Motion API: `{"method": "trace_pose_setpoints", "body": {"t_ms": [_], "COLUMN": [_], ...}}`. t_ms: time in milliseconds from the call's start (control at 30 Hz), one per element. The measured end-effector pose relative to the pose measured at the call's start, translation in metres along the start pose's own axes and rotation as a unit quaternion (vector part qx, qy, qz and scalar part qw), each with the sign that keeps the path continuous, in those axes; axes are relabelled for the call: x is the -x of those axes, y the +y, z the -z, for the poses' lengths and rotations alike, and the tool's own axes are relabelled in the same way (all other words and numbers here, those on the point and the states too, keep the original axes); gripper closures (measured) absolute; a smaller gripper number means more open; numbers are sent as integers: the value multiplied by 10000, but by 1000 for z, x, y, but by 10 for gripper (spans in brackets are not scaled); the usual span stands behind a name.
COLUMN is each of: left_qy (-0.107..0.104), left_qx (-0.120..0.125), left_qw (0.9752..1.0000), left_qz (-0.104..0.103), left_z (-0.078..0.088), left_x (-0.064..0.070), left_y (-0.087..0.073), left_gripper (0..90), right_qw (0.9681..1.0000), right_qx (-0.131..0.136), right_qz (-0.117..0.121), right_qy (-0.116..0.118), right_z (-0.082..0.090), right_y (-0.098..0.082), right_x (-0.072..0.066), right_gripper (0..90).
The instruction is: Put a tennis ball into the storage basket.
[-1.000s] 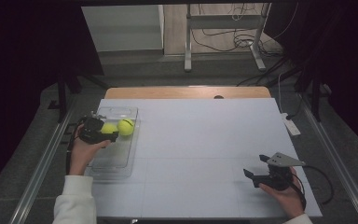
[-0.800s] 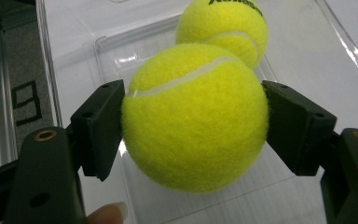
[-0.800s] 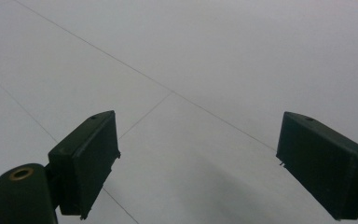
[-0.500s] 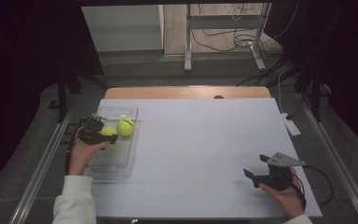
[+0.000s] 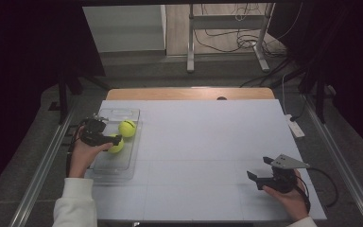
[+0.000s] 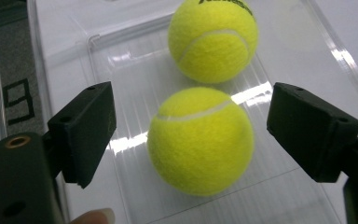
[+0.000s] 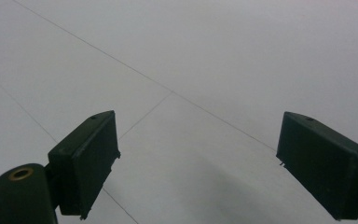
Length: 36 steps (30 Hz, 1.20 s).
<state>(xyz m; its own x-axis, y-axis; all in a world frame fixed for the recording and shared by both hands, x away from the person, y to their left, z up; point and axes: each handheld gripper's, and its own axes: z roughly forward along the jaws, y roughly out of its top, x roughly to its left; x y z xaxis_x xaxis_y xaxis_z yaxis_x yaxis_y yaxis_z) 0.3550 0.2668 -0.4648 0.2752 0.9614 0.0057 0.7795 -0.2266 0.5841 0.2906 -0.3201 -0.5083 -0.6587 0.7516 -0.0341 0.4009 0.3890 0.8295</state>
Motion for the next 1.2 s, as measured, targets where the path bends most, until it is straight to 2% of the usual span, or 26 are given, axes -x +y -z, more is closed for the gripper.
{"method": "trace_pose_setpoints", "body": {"t_ms": [167, 333, 433, 500, 700, 800, 867, 933, 1000, 1133, 1200], "left_qy": [-44, -234, -397, -380, -634, -697, -726, -850, -970, -983, -1032], "left_qx": [84, 248, 364, 488, 640, 699, 792, 911, 1032, 1126, 1222], "left_qw": [10000, 9994, 9985, 9981, 9959, 9951, 9942, 9921, 9898, 9887, 9871], "left_qz": [23, 27, 8, 8, 28, 50, 101, 163, 132, 63, 58], "left_z": [1, 4, 6, 7, 5, 6, 8, 10, 13, 17, 20], "left_x": [1, 2, 3, 4, 7, 9, 9, 11, 14, 20, 23], "left_y": [1, 1, 2, 3, 2, 2, 1, 0, -2, -4, -6], "left_gripper": [147, 145, 145, 151, 153, 154, 158, 160, 161, 157, 159], "right_qw": [10000, 10000, 10000, 10000, 10000, 9999, 9999, 9998, 9998, 9998, 9998], "right_qx": [5, 6, 14, 24, 50, 73, 84, 101, 118, 132, 139], "right_qz": [-3, 2, 0, -7, -79, -135, -148, -156, -162, -160, -157], "right_qy": [-3, -2, -1, 7, 6, 8, 12, 19, 22, 60, 75], "right_z": [0, 0, 0, 0, 1, 2, 4, 5, 6, 5, 5], "right_y": [0, 0, 0, 0, -2, -3, -3, -3, -3, -3, -2], "right_x": [0, 0, 1, 1, 4, 5, 6, 7, 7, 6, 7], "right_gripper": [127, 127, 127, 127, 127, 127, 127, 128, 128, 128, 128]}}
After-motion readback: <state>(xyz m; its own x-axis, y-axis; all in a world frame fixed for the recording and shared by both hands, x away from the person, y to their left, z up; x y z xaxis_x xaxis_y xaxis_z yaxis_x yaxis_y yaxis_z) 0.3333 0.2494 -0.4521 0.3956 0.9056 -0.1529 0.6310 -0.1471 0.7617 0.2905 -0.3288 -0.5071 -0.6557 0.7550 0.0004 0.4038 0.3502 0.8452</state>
